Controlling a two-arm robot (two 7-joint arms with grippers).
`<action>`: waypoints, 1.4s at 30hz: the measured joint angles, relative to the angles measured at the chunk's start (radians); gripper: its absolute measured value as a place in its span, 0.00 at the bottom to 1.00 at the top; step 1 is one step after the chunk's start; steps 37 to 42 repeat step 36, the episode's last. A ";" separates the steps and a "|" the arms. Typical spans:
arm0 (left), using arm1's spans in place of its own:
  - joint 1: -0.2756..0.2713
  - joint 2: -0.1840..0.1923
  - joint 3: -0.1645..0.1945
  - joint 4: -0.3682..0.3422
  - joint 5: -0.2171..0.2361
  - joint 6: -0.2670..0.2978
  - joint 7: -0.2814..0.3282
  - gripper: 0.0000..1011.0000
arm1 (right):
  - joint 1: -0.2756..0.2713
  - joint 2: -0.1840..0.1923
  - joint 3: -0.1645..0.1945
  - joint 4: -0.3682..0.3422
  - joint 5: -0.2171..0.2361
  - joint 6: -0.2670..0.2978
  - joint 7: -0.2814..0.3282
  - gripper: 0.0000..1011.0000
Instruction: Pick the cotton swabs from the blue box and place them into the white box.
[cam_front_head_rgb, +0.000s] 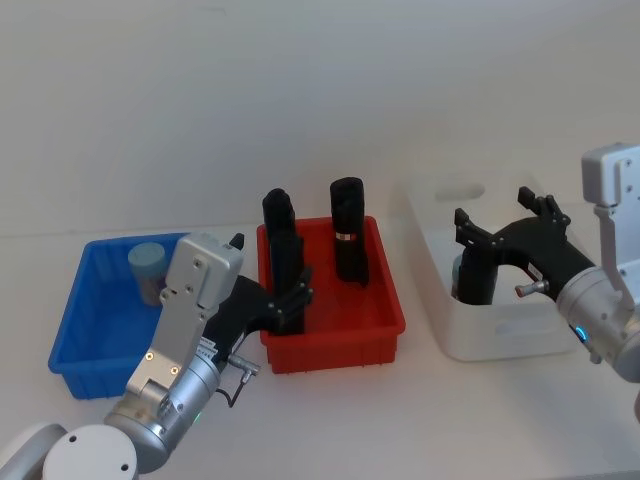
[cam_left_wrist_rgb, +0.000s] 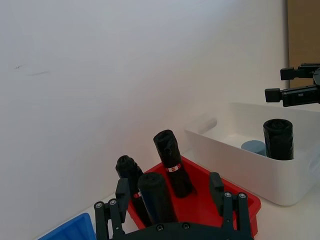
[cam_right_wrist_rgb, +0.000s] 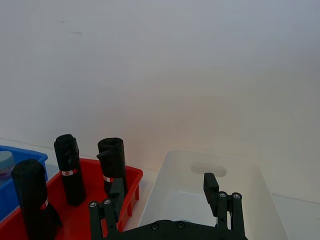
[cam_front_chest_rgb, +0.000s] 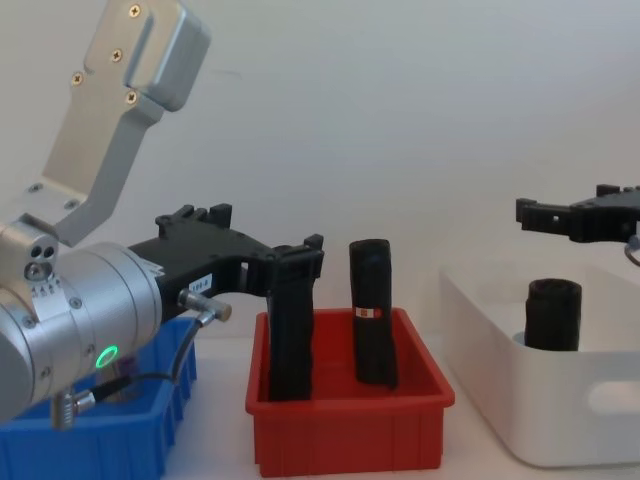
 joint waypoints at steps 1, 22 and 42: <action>0.000 0.000 0.000 0.000 0.000 0.000 0.000 0.99 | 0.000 0.000 0.000 0.000 0.000 0.000 0.000 0.99; 0.000 0.000 0.000 0.000 0.000 0.000 0.000 0.99 | -0.001 0.001 0.000 -0.003 0.000 -0.003 0.001 0.99; 0.000 0.000 0.000 0.000 0.000 0.000 0.000 0.99 | -0.002 0.001 0.000 -0.003 0.000 -0.003 0.001 0.99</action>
